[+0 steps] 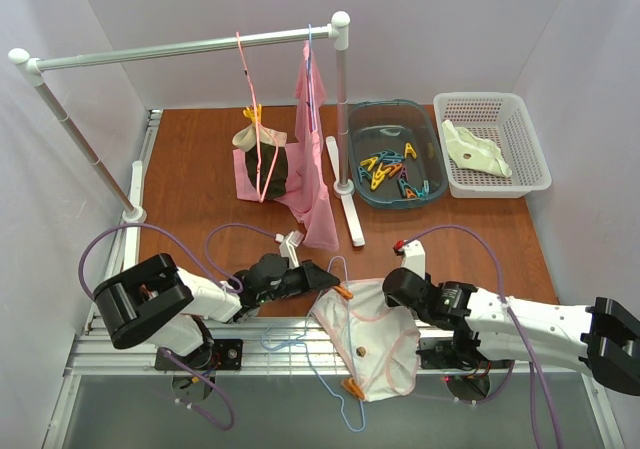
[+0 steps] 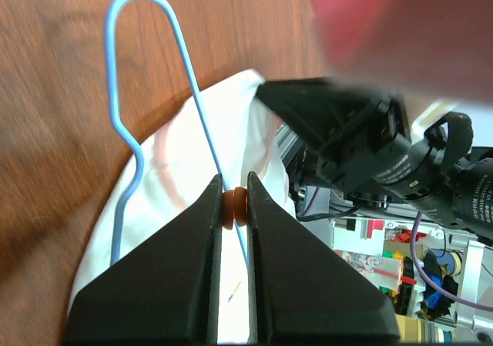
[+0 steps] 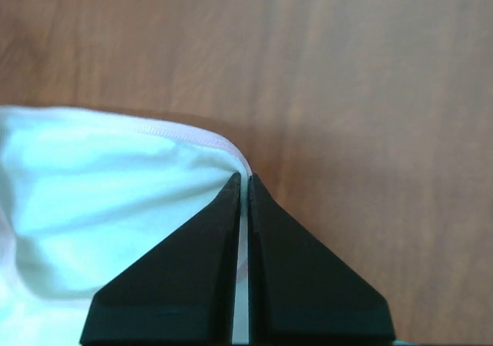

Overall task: Clip the underwear to the hanger
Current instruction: Open the clamp.

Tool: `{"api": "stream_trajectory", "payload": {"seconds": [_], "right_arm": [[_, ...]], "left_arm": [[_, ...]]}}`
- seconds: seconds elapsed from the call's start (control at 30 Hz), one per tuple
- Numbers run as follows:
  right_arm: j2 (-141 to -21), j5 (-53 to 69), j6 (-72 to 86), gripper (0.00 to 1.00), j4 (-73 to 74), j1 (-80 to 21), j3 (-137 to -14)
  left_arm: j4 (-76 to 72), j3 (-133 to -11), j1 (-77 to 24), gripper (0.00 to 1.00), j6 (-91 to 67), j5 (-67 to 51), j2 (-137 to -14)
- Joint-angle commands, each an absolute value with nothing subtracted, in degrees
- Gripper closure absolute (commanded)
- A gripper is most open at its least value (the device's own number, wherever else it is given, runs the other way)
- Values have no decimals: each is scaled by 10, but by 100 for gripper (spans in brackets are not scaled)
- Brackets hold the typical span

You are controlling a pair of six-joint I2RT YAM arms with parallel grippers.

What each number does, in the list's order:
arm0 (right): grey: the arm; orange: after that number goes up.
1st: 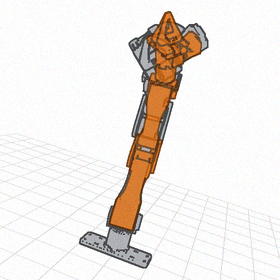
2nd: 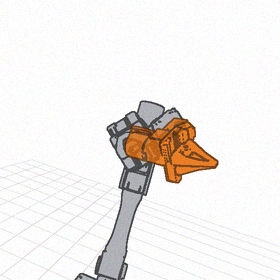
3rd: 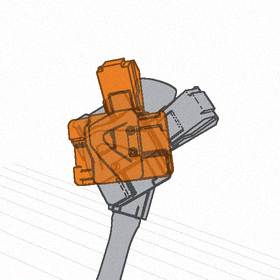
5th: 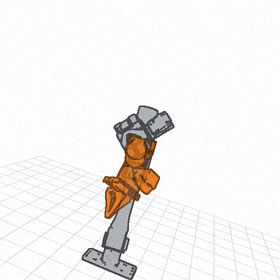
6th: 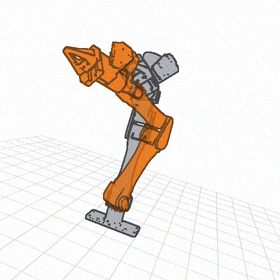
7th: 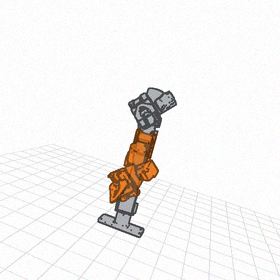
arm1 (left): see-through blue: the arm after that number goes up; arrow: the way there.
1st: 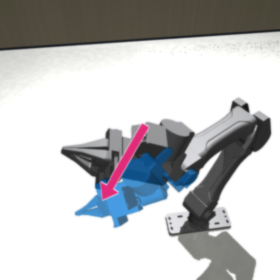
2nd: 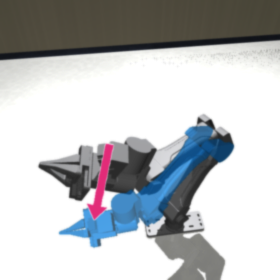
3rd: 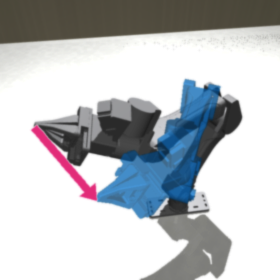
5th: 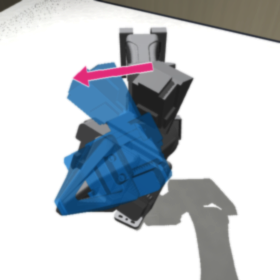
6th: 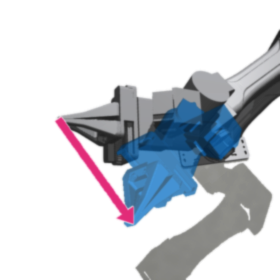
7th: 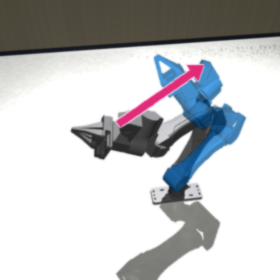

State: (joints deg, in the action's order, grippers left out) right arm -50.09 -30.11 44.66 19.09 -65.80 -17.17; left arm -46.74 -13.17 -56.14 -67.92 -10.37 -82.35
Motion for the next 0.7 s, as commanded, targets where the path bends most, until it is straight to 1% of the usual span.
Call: {"api": "stream_trajectory", "payload": {"seconds": [0.0,0.07,0.1,0.2,0.3,0.47,0.53,0.57,0.67], "right_arm": [[-510,-434,543,99,296,-658,-216],[-520,-471,576,99,310,-658,-225],[-530,-490,589,99,340,-658,-238],[-542,-521,607,99,365,-650,-255],[-550,-529,612,99,368,-628,-258],[-567,-535,600,99,370,-625,-271],[-577,-505,542,87,323,-634,-276],[-577,-485,510,78,305,-638,-276],[-568,-450,471,66,239,-662,-272]], "left_arm": [[-460,-125,-555,94,-666,-108,-800],[-461,-122,-551,94,-666,-112,-799],[-462,-121,-549,94,-666,-112,-798],[-468,-118,-543,94,-665,-119,-798],[-478,-116,-535,94,-663,-127,-801],[-482,-118,-523,94,-657,-134,-802],[-481,-122,-520,94,-654,-136,-805],[-483,-123,-518,94,-653,-137,-807],[-488,-124,-513,94,-652,-141,-814]]}}
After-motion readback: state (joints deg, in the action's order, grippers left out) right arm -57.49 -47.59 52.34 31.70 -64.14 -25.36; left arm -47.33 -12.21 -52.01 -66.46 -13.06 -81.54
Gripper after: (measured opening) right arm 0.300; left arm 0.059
